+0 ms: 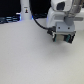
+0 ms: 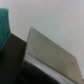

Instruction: Open the kcup holder, insert the kcup into the holder, and close the kcup holder

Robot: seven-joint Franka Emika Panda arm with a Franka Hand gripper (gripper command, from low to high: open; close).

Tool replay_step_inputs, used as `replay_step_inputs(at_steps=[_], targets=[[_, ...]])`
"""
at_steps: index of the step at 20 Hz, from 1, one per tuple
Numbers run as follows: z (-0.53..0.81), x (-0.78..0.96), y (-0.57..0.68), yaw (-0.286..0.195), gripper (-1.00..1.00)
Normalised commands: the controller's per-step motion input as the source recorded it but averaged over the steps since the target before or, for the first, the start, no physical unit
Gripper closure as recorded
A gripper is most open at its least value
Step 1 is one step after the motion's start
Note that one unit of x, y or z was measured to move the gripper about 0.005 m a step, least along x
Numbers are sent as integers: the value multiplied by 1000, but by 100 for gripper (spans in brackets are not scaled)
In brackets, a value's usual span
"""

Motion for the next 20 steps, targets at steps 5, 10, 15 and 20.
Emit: replay_step_inputs(at_steps=[5,10,15,20], targets=[[12,-664,444,105,-100],[-7,-726,439,82,-100],[-12,-705,467,73,-100],[7,-622,501,83,-100]])
